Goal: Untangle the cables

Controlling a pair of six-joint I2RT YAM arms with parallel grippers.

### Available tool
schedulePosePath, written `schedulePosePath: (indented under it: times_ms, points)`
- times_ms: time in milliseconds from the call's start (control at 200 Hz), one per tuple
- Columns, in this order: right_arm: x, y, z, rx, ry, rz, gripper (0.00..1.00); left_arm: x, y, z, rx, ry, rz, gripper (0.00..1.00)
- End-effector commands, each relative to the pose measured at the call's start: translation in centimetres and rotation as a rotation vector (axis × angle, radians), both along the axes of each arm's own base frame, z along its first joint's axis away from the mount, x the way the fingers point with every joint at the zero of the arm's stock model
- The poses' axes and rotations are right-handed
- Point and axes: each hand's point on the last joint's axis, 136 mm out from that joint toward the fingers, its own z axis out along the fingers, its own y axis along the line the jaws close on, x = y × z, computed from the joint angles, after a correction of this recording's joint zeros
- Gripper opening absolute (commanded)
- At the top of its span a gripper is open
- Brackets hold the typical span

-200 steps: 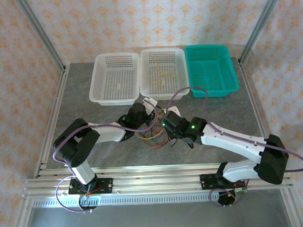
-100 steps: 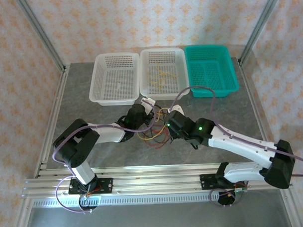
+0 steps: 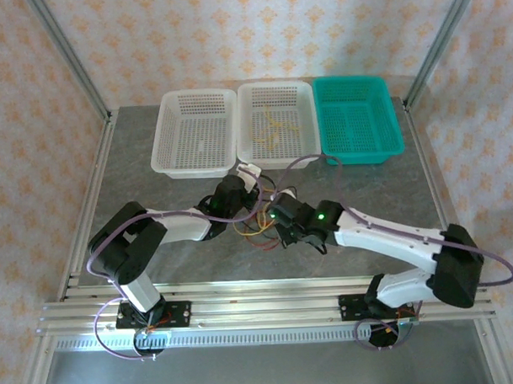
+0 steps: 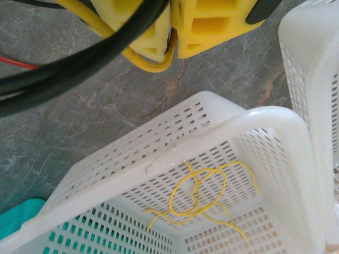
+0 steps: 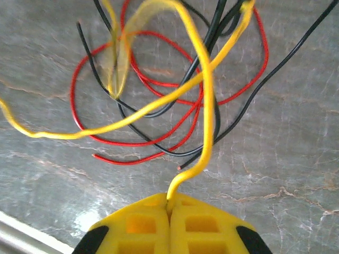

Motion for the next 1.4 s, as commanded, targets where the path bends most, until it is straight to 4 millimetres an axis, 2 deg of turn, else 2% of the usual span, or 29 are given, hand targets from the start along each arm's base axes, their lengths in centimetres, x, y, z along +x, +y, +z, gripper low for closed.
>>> schedulePosePath:
  times_ms: [0, 95, 225, 330, 436, 556, 701, 801, 981, 1046, 1131, 1267, 1392]
  points:
    - [0.8, 0.3, 0.4, -0.004, -0.027, -0.036, 0.0, 0.1, 0.0, 3.1, -0.087, -0.063, 0.001, 0.0]
    - [1.2, 0.3, 1.3, 0.012, -0.07, -0.045, 0.0, 0.1, 0.1, 2.9, -0.077, -0.058, 0.006, 0.0]
    - [1.6, 0.0, 5.0, 0.124, -0.169, -0.062, 0.0, 0.0, 0.4, 2.2, -0.066, -0.044, 0.013, 0.0]
    - [0.8, 0.3, 8.3, 0.272, -0.215, -0.031, 0.0, -0.2, 0.4, 1.6, -0.069, -0.027, 0.015, 0.0]
    - [0.0, 0.1, 9.2, 0.319, -0.211, -0.007, 0.0, -0.3, 0.5, 1.2, -0.081, -0.017, 0.019, 0.0]
    - [-0.1, -1.4, 9.1, 0.268, -0.214, -0.047, 0.0, -0.3, 0.6, 0.9, -0.084, -0.007, 0.027, 0.0]
    - [1.2, -4.4, 9.7, 0.176, -0.289, -0.186, 0.0, -0.5, 0.9, 0.7, -0.087, -0.002, 0.034, 0.0]
    - [2.2, -6.3, 11.0, 0.164, -0.371, -0.294, 0.0, -0.8, 0.9, 0.5, -0.09, 0.007, 0.026, 0.0]
    - [3.2, -8.3, 14.3, 0.304, -0.496, -0.45, 0.0, -1.6, 0.5, -0.6, -0.099, 0.066, 0.001, 0.0]
    - [3.4, -9.3, 14.8, 0.34, -0.524, -0.517, 0.0, -2.0, 0.4, -1.1, -0.114, 0.086, -0.004, 0.19]
    - [3.6, -10.6, 15.0, 0.375, -0.545, -0.595, 0.0, -2.3, 0.5, -1.3, -0.144, 0.103, 0.001, 0.38]
    - [3.9, -11.7, 14.8, 0.397, -0.542, -0.66, 0.0, -2.1, 0.3, -1.1, -0.183, 0.144, 0.03, 0.55]
    - [4.4, -11.7, 14.8, 0.409, -0.531, -0.67, 0.0, -2.6, 0.5, 0.0, -0.222, 0.172, 0.044, 0.64]
